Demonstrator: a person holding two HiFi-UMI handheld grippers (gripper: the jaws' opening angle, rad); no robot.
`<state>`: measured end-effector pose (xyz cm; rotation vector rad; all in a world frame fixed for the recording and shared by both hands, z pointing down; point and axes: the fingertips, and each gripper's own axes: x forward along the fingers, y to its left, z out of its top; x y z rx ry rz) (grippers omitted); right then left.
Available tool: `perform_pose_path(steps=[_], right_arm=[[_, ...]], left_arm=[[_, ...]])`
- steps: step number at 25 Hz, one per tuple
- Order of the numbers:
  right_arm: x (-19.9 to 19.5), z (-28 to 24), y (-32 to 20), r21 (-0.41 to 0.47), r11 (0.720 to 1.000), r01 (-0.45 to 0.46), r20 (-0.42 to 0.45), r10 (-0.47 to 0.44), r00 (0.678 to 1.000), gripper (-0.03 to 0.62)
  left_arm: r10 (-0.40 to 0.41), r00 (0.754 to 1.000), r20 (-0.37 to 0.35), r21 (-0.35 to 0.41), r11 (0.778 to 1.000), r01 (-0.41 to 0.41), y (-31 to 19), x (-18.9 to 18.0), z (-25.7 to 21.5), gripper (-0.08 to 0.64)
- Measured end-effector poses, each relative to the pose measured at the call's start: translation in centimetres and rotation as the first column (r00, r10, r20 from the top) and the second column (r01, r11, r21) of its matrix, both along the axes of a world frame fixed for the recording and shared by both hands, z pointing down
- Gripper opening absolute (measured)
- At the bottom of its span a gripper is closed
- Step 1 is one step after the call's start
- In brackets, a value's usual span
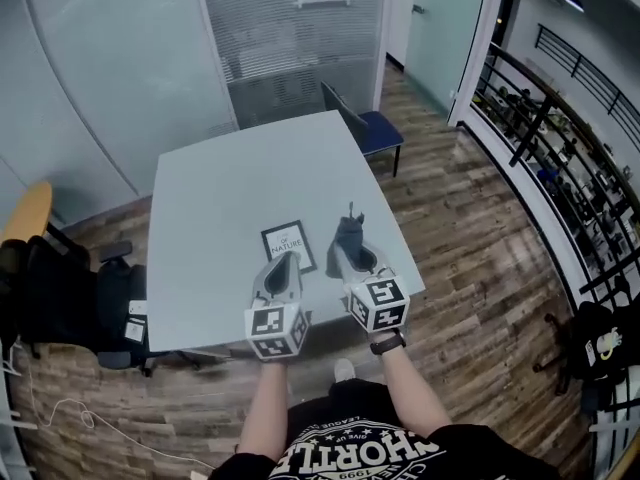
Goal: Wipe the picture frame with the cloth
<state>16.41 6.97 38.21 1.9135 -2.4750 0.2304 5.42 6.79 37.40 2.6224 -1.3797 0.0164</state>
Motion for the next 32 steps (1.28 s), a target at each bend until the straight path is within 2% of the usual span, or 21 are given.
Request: perform_pose_path(steps=[3,6,10,12,15,18,22,25,27,30,32], right_arm=[[1.1,0.6,-3.5,-0.026,0.999,0.034,0.005,-0.034,0.999,0.071],[0.7,2.5,-6.2,-0.089,0.990,0.106,0.014,-0.105,0.994,0.069],[-1.0,5.2,-7.5,-0.152,0.962,0.226,0.103,-0.213,0.972,0.067],[-1.7,6.0,-8.1,-0.156,0.951,0.265,0.112,-0.250,0.962,0.067],[-1.8,7.5,-9.3,-0.178,0.941,0.288,0.089,-0.276,0.957,0.067],[-2.1,9.8,-10.3,-0.235,0.920,0.315,0.045,-0.314,0.949,0.067],[-2.4,12.3,-11.6,-0.291,0.888,0.355,-0.009,-0.374,0.927,0.067],[-2.7,13.8,-13.1,-0.333,0.875,0.350,-0.087,-0.399,0.913,0.067],[-3.2,14.7,-14.1,-0.355,0.860,0.367,-0.142,-0.438,0.888,0.067],[-5.3,16.2,-15.2,-0.355,0.801,0.482,-0.177,-0.564,0.807,0.067],[-6.5,17.5,-16.3,-0.374,0.773,0.512,-0.188,-0.604,0.774,0.067]], left_arm=[[-0.065,0.998,-0.022,-0.016,0.998,0.065,-2.4,0.3,0.7,-0.006],[-0.125,0.992,-0.014,-0.032,0.992,0.125,-4.3,-0.1,1.7,-0.006],[-0.155,0.988,0.011,-0.076,0.985,0.156,-5.7,-1.7,5.2,-0.008],[-0.160,0.987,0.026,-0.117,0.980,0.162,-6.4,-2.3,7.0,-0.009],[-0.161,0.987,0.020,-0.196,0.967,0.162,-7.5,-2.8,9.9,-0.009],[-0.173,0.985,0.016,-0.270,0.948,0.171,-8.5,-3.6,12.9,-0.009],[-0.157,0.987,0.029,-0.341,0.927,0.157,-9.4,-3.8,15.9,-0.009],[-0.143,0.989,0.046,-0.386,0.910,0.149,-10.2,-3.8,17.7,-0.008],[-0.130,0.988,0.087,-0.403,0.902,0.155,-10.9,-3.9,18.8,-0.008],[-0.106,0.986,0.127,-0.419,0.896,0.150,-11.7,-4.4,20.3,-0.009],[-0.072,0.986,0.150,-0.441,0.888,0.132,-12.3,-4.9,21.6,-0.008]])
